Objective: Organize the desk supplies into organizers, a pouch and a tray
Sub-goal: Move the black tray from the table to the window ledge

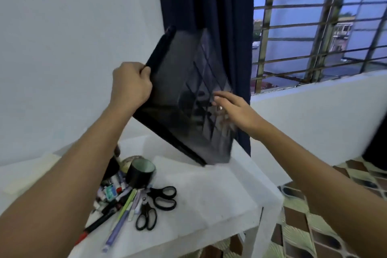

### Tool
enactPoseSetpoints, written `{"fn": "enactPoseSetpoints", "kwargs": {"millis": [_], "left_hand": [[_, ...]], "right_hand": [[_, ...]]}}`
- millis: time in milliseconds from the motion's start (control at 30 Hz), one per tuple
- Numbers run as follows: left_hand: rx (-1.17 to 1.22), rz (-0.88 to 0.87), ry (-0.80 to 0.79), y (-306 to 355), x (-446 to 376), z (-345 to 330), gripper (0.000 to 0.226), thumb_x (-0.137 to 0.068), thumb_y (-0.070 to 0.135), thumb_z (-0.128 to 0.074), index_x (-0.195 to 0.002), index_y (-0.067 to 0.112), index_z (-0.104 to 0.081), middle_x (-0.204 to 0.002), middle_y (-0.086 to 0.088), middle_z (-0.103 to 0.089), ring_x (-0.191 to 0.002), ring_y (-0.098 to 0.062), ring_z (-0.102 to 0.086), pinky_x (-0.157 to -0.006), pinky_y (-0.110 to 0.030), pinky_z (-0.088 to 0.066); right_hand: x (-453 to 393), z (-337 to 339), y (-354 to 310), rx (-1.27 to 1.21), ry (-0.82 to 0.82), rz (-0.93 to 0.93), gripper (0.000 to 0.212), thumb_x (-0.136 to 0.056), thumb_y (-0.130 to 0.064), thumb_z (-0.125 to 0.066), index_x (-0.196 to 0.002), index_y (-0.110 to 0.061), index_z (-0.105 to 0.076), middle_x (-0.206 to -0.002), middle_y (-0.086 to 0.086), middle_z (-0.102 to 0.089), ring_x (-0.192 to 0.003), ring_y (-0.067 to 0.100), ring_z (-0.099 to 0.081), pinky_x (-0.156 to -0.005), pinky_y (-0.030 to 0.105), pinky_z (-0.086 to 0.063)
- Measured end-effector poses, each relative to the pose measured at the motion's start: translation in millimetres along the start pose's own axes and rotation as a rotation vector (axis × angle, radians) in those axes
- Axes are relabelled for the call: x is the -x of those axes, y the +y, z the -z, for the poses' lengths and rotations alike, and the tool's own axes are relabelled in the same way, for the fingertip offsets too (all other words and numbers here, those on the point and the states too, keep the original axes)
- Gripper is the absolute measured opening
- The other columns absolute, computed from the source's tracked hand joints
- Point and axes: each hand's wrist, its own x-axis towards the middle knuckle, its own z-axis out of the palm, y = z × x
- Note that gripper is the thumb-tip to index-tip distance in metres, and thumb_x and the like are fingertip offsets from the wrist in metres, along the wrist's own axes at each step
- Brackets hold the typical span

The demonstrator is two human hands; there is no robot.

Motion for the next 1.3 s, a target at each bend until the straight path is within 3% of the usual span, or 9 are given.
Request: {"fn": "enactPoseSetpoints", "kwargs": {"millis": [167, 367, 467, 600, 700, 800, 933, 1133, 1300], "left_hand": [[-0.225, -0.279, -0.023, 55.8, 21.8, -22.8, 0.035, -0.098, 0.024, -0.041, -0.067, 0.009, -0.046, -0.061, -0.007, -0.049, -0.052, -0.025, -0.044, -0.053, -0.033, -0.036], [-0.425, -0.316, -0.099, 115.8, 55.6, -64.6, 0.024, -0.089, 0.001, -0.045, -0.068, 0.010, -0.036, -0.057, -0.001, -0.035, -0.047, -0.016, -0.032, -0.042, -0.030, -0.018], [-0.027, -0.123, -0.342, 142.2, 54.2, -85.9, 0.019, -0.085, 0.017, -0.050, -0.071, 0.006, -0.055, -0.065, -0.008, -0.057, -0.058, -0.025, -0.055, -0.046, -0.036, -0.041], [0.462, 0.284, -0.774, 159.5, 57.0, -119.6, 0.025, -0.080, 0.035, -0.069, -0.097, 0.017, -0.074, -0.095, -0.005, -0.072, -0.092, -0.017, -0.066, -0.089, -0.035, -0.052], [0.458, 0.306, -0.810, 169.6, 72.8, -155.5, 0.026, -0.081, 0.032, -0.071, -0.094, 0.011, -0.074, -0.101, -0.011, -0.072, -0.098, -0.024, -0.066, -0.093, -0.038, -0.050], [0.443, 0.347, -0.919, 179.7, 99.4, -191.8, 0.029, -0.079, 0.027, -0.073, -0.094, 0.002, -0.072, -0.098, -0.018, -0.072, -0.094, -0.031, -0.068, -0.088, -0.042, -0.052], [0.377, 0.346, -1.029, 183.1, 137.1, -232.6, 0.024, -0.078, 0.024, -0.072, -0.090, 0.003, -0.070, -0.086, -0.012, -0.069, -0.072, -0.021, -0.062, -0.067, -0.032, -0.051], [0.346, 0.317, -1.084, 178.5, 170.9, -266.1, 0.024, -0.085, 0.027, -0.064, -0.098, 0.007, -0.067, -0.093, -0.011, -0.067, -0.083, -0.024, -0.062, -0.070, -0.030, -0.046], [0.363, 0.386, -1.099, 160.5, 174.2, -274.8, 0.015, -0.089, 0.014, -0.053, -0.093, 0.007, -0.066, -0.083, -0.013, -0.061, -0.079, -0.027, -0.061, -0.073, -0.041, -0.058]], "right_hand": [[-2.3, 35.1, 0.8, -0.325, 0.131, -0.088, 0.032, -0.096, -0.036, -0.047, -0.126, -0.026, -0.050, -0.109, 0.002, -0.060, -0.089, 0.021, -0.062, -0.077, 0.041, -0.057], [8.7, 54.4, 28.6, -0.306, 0.298, -0.075, 0.014, -0.095, -0.032, -0.048, -0.102, -0.032, -0.060, -0.082, -0.009, -0.059, -0.068, 0.009, -0.052, -0.058, 0.027, -0.043], [9.6, 73.2, 49.8, -0.251, 0.296, -0.208, 0.021, -0.094, -0.033, -0.045, -0.088, -0.016, -0.056, -0.074, 0.001, -0.049, -0.059, 0.014, -0.042, -0.053, 0.025, -0.034], [7.5, 105.9, 89.6, -0.354, 0.293, -0.328, 0.012, -0.095, -0.019, -0.041, -0.100, -0.011, -0.048, -0.080, 0.013, -0.047, -0.052, 0.018, -0.040, -0.043, 0.025, -0.038], [14.3, 120.6, 110.4, -0.344, 0.276, -0.390, 0.025, -0.095, -0.018, -0.045, -0.118, -0.021, -0.055, -0.096, 0.008, -0.064, -0.070, 0.023, -0.060, -0.056, 0.031, -0.051], [21.3, 133.4, 126.5, -0.367, 0.207, -0.559, 0.027, -0.092, -0.037, -0.047, -0.104, -0.021, -0.064, -0.099, 0.007, -0.064, -0.092, 0.028, -0.062, -0.079, 0.041, -0.056], [22.9, 155.9, 152.7, -0.399, 0.162, -0.641, 0.043, -0.088, -0.054, -0.049, -0.113, -0.023, -0.063, -0.105, 0.007, -0.060, -0.094, 0.026, -0.059, -0.071, 0.038, -0.054], [22.3, 165.2, 177.9, -0.399, 0.173, -0.660, 0.024, -0.092, -0.005, -0.051, -0.114, 0.000, -0.060, -0.109, 0.016, -0.063, -0.091, 0.028, -0.063, -0.075, 0.039, -0.057], [20.1, 157.8, 202.1, -0.319, 0.220, -0.713, 0.027, -0.093, 0.003, -0.042, -0.115, 0.002, -0.056, -0.110, 0.017, -0.062, -0.094, 0.029, -0.062, -0.072, 0.039, -0.056]]}}
